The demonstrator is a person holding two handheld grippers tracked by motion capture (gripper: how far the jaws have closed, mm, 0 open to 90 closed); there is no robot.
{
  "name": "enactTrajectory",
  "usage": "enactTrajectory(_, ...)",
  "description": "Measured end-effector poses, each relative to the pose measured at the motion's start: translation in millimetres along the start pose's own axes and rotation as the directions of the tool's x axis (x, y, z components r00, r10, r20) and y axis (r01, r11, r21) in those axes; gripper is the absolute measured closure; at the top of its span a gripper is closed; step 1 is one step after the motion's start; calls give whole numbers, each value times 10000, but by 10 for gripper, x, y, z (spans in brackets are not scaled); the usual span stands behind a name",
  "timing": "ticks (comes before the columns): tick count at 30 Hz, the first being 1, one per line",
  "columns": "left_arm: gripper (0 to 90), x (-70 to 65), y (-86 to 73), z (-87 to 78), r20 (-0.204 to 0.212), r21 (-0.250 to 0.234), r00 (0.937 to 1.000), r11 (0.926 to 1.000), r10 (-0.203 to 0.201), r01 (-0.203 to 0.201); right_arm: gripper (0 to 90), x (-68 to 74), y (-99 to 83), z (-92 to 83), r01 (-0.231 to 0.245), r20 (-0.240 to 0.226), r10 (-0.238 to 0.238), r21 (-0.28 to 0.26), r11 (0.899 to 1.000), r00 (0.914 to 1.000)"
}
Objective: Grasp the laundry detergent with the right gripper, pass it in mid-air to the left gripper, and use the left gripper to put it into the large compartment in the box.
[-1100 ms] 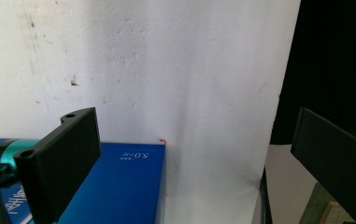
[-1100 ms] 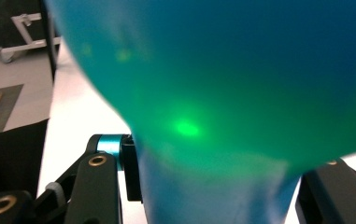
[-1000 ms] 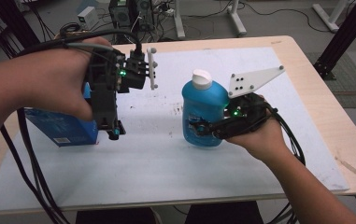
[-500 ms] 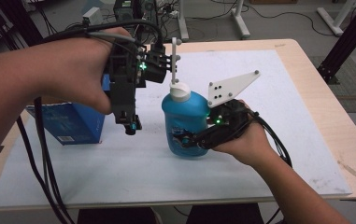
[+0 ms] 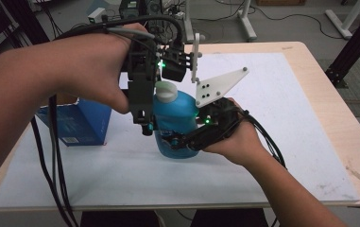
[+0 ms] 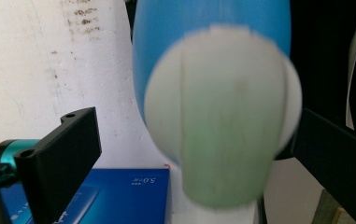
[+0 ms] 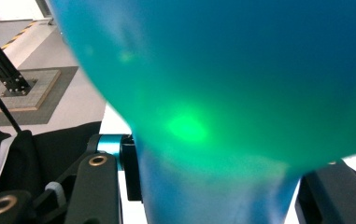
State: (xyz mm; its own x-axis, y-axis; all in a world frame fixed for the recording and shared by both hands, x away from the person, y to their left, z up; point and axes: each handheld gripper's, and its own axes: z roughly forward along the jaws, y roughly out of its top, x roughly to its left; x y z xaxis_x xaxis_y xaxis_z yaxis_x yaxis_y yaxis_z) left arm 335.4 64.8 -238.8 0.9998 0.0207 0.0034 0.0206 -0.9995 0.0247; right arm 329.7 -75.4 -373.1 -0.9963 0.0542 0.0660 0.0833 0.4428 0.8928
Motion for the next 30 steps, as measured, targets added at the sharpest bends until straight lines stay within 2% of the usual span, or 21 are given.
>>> enactTrajectory(6, 16, -7, 43, 16, 78, 53, 9999, 10000, 77, -77, 460, -4, 55, 41, 117, -49, -118, -87, 9999, 9999)
enactTrajectory(11, 17, -10, 68, 30, 107, 25, 9999, 10000, -12, 12, 460, -1, 68, 80, 131, -147, -133, -97, 9999, 9998)
enactTrajectory(20, 31, -19, 107, 42, -59, 74, 10000, 9999, 72, -71, 461, -12, 72, 77, 128, -102, -129, -113, 9999, 9999)
enactTrajectory(22, 105, -18, 107, 38, 13, 27, 10000, 10000, 71, -71, 461, -11, 73, 71, 119, -93, -120, -90, 9999, 9999)
enactTrajectory(30, 113, -18, 136, 42, -48, 4, 9998, 9999, 168, -168, 461, -15, 86, 58, 140, -46, -141, -130, 9998, 9999)
